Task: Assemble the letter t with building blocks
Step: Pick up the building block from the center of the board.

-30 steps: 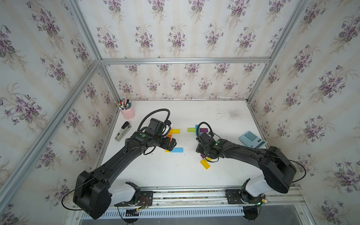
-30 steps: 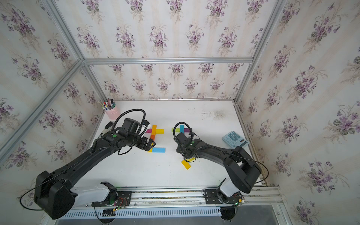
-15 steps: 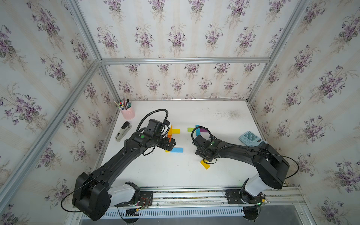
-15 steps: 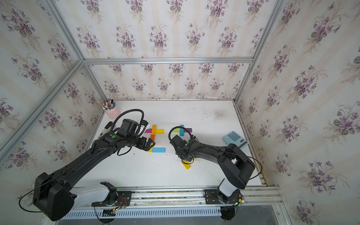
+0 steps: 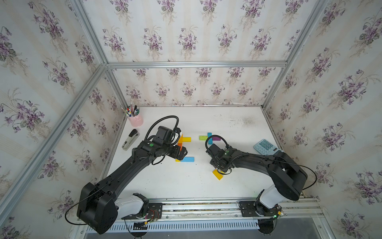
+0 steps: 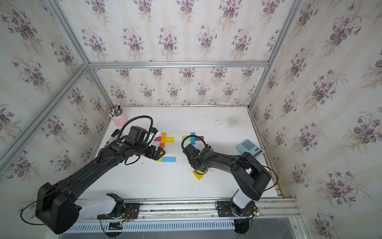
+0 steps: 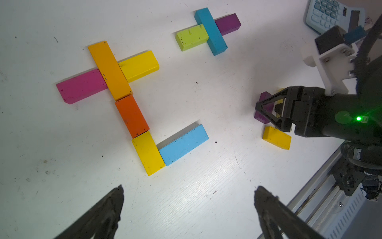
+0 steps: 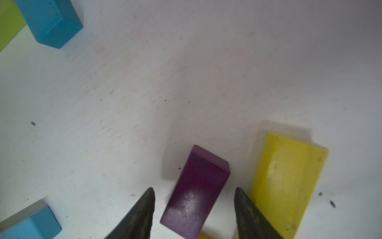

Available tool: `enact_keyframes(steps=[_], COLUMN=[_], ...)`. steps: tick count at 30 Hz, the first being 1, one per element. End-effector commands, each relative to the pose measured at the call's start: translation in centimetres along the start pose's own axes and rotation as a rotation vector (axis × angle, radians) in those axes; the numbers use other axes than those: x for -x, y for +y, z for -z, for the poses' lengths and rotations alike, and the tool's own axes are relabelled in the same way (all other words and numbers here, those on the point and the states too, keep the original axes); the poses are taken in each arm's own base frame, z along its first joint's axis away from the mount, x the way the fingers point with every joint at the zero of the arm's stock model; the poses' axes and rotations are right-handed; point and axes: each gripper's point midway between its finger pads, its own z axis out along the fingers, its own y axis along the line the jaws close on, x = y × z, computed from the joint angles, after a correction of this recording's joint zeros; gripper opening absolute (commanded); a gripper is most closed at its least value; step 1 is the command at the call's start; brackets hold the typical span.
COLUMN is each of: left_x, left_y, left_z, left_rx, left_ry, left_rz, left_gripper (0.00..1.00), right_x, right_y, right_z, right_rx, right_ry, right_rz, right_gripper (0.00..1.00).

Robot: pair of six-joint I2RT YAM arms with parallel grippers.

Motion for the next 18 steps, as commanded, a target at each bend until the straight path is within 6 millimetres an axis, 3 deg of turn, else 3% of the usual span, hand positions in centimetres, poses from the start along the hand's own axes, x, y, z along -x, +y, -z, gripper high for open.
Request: enact_keyframes(steps=[1, 8, 15, 18], left_x=[0.43, 0.49, 0.45, 0.5], left_y=[-0.18, -0.23, -0.19, -0.3], left_z=[-0.12, 0.08, 0.01, -0.05], left_rx=[-0.013, -0.012, -0.011, -0.018], left_ry=[-0.013, -0.015, -0.013, -0.014], left_rz=[-0.001, -0.005, -0.004, -0.005], left_gripper=[1.0, 1.0, 1.0, 1.0], right_x=[0.19, -0.64, -0.46, -0.57], right_y=[0.08, 0.19, 0.04, -0.12], right_z=[-0.16, -1.07, -1.08, -1.11], right_rx=[0.009, -0.002, -0.012, -0.018], right_ry=[-0.011, 0.03, 0.029, 0.04], right_rz=[-0.009, -0.002, 0.002, 0.027], right_gripper=[0.6, 0.55, 0.38, 0.35])
